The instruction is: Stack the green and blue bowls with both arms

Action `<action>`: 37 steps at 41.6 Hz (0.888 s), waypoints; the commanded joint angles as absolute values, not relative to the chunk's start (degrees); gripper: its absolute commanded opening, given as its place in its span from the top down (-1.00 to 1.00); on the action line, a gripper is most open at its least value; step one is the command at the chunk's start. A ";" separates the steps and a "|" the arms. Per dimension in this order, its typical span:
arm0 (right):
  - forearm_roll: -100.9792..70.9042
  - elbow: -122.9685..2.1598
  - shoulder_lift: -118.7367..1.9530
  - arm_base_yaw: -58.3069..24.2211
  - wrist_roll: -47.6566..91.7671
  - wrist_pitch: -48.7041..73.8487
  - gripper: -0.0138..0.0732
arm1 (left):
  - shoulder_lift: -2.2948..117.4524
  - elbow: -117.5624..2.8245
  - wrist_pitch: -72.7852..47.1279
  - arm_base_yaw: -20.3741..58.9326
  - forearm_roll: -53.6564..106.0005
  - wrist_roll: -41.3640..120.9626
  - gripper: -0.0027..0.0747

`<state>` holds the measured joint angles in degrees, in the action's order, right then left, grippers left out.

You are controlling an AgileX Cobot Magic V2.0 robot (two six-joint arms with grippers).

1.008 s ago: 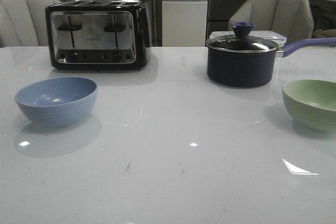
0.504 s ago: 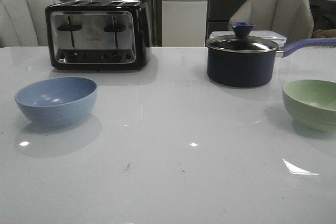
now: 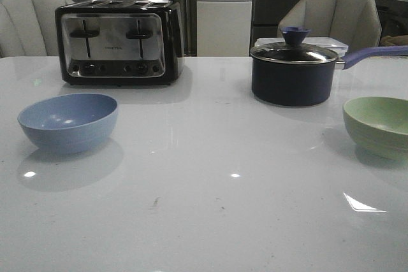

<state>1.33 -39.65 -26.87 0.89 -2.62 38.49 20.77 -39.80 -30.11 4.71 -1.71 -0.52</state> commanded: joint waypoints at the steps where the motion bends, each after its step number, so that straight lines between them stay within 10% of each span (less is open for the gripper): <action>1: 1.63 -41.30 -31.12 1.33 -2.59 37.84 0.56 | 24.42 -41.75 -29.89 5.18 -1.40 -1.25 0.69; 23: 2.35 -41.30 -40.56 1.33 -2.54 44.12 0.47 | 35.64 -41.75 -35.92 5.18 -1.40 -1.25 0.65; 32: 4.00 -41.30 -42.62 1.33 -2.49 42.99 -0.46 | 37.29 -41.75 -36.05 5.18 -1.40 -1.25 -0.24; 37: 4.48 -41.30 -43.35 1.33 -2.49 41.07 -0.58 | 37.63 -41.75 -36.05 5.18 -1.28 -1.25 -0.46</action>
